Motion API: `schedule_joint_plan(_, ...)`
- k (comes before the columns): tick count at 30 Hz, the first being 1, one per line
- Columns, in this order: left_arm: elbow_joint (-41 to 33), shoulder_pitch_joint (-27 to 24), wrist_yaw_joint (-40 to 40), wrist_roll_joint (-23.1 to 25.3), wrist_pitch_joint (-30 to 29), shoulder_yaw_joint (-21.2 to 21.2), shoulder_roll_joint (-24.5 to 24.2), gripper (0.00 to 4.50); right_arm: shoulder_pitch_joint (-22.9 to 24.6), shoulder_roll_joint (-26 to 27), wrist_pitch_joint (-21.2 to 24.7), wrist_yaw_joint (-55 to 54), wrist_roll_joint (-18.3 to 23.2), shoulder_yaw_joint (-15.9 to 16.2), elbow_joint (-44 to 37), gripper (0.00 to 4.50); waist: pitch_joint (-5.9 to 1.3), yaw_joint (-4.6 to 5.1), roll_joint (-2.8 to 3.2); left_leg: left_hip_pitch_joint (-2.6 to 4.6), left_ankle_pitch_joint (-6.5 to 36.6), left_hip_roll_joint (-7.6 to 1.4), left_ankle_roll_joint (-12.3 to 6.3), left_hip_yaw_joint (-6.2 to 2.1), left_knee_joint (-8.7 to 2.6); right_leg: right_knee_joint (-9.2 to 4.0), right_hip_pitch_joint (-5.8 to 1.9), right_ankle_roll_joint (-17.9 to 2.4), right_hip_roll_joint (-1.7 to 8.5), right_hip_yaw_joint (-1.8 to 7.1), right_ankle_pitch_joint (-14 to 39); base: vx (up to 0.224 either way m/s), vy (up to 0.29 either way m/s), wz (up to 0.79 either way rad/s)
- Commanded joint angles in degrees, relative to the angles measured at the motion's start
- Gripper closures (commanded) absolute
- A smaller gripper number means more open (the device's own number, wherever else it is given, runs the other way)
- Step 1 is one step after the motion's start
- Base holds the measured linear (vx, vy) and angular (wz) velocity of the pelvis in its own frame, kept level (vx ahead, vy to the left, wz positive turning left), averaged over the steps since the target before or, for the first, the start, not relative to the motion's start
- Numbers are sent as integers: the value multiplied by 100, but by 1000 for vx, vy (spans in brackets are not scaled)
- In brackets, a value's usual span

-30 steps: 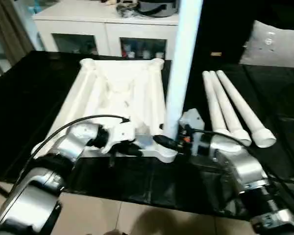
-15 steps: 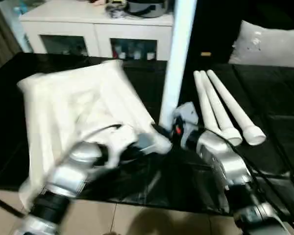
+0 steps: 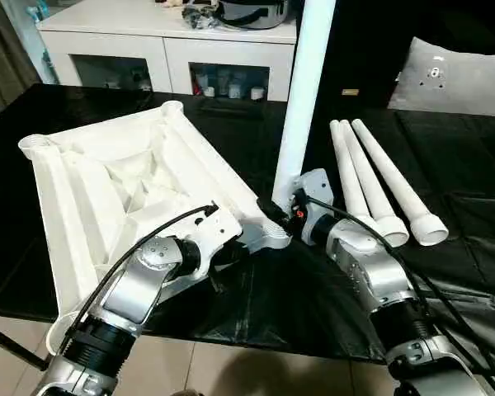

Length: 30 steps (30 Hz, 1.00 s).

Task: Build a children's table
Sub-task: Rotate leg to tighten

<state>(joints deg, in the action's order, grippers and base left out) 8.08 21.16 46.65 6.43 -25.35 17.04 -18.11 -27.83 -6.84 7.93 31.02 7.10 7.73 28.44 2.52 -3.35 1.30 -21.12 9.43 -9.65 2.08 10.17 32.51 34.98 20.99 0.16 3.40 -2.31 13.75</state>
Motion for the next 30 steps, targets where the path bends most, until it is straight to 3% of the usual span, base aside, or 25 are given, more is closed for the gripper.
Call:
schedule_joint_plan(1,-66,300,-173,110,137,-86,-124,450,277,-39,295,-111,-236,81,715,257,-168,-13,26,143,2913,-371,341,-244,-499,-657,74,-761,539,309,2715,0,0,0)
schedule_joint_plan(10,72,344,-189,96,292,-66,-191,450,328,-59,138,-108,-273,102,734,257,-169,3,31,155,3068,-370,383,-255,-503,-668,96,-718,533,315,2716,0,0,0)
schedule_joint_plan(11,82,357,-192,89,301,-58,-191,450,332,-62,123,-99,-267,97,741,222,-171,-1,32,149,3030,-370,374,-251,-503,-661,91,-737,532,318,2660,0,0,0)
schedule_joint_plan(17,195,397,-169,85,488,-29,-212,450,395,-102,105,-82,-203,33,703,166,-187,-10,44,131,2832,-376,347,-226,-501,-626,63,-860,515,323,2206,0,0,0)
schedule_joint_plan(22,252,405,-156,81,580,-15,-268,450,522,-188,104,-3,-170,18,538,127,-223,-23,35,102,2449,-379,277,-194,-491,-565,2,-988,496,317,1599,0,0,0)
schedule_joint_plan(26,332,427,-133,104,704,4,-338,450,673,-268,226,191,-3,-70,343,87,-301,-36,34,4,1434,-366,-18,-155,-408,-434,-111,-1206,491,282,220,0,0,0)
schedule_joint_plan(30,458,461,-54,107,910,24,-440,450,928,-472,342,689,207,-38,-165,53,-287,-66,37,-2,1341,-375,-140,-150,-398,-433,-127,-1235,483,258,146,0,0,0)
